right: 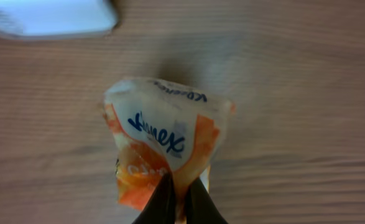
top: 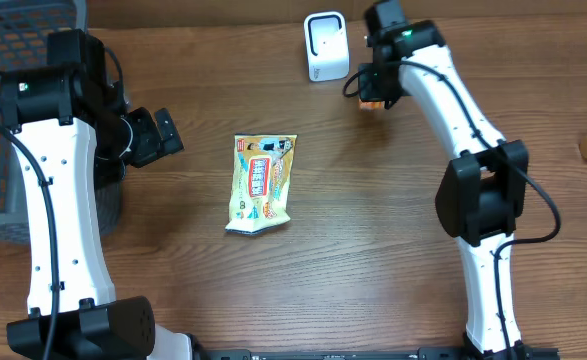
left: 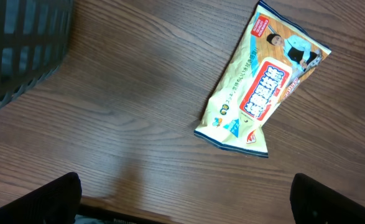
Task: Scan the item barcode
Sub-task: 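Carry the Kleenex pack to the right edge and release it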
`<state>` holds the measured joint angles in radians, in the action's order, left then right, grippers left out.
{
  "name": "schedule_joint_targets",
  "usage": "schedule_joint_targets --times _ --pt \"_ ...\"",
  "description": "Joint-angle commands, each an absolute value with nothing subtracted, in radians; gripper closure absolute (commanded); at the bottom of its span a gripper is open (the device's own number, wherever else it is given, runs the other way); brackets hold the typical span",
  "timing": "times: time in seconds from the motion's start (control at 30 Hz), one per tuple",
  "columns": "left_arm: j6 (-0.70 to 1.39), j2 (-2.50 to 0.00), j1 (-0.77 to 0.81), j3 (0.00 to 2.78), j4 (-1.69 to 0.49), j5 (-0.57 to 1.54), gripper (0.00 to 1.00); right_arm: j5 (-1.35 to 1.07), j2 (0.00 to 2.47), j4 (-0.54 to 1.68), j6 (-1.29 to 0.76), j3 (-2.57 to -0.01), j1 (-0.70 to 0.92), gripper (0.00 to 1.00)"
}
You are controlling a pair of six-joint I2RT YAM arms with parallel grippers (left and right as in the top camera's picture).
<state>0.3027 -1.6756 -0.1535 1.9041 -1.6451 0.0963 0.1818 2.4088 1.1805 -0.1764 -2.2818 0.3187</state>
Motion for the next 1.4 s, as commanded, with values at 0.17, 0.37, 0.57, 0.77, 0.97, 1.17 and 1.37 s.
schedule_joint_targets --times 0.17,0.37,0.57,0.77,0.97,1.17,1.37 --pt "0.284 -1.674 -0.163 1.904 -1.644 0.097 0.00 0.715 2.414 0.804 0.160 -2.315 0.434 0.96" --pt "0.284 -1.674 -0.163 1.904 -1.644 0.097 0.00 0.566 2.416 0.540 0.574 -2.313 0.456 0.96" --pt "0.284 -1.674 -0.163 1.904 -1.644 0.097 0.00 0.495 2.434 0.495 0.795 -2.310 0.456 0.96" --pt "0.284 -1.674 -0.163 1.904 -1.644 0.097 0.00 0.470 2.483 0.493 0.953 -2.310 0.455 0.96" --pt "0.284 -1.674 -0.163 1.904 -1.644 0.097 0.00 0.484 2.506 0.485 0.985 -2.310 0.440 0.96" --pt "0.284 -1.674 -0.163 1.904 -1.644 0.097 0.00 0.675 2.502 0.297 0.891 -2.311 0.432 0.96" --pt "0.284 -1.674 -0.163 1.904 -1.644 0.097 0.00 0.830 2.452 0.308 0.664 -2.311 0.352 0.96"
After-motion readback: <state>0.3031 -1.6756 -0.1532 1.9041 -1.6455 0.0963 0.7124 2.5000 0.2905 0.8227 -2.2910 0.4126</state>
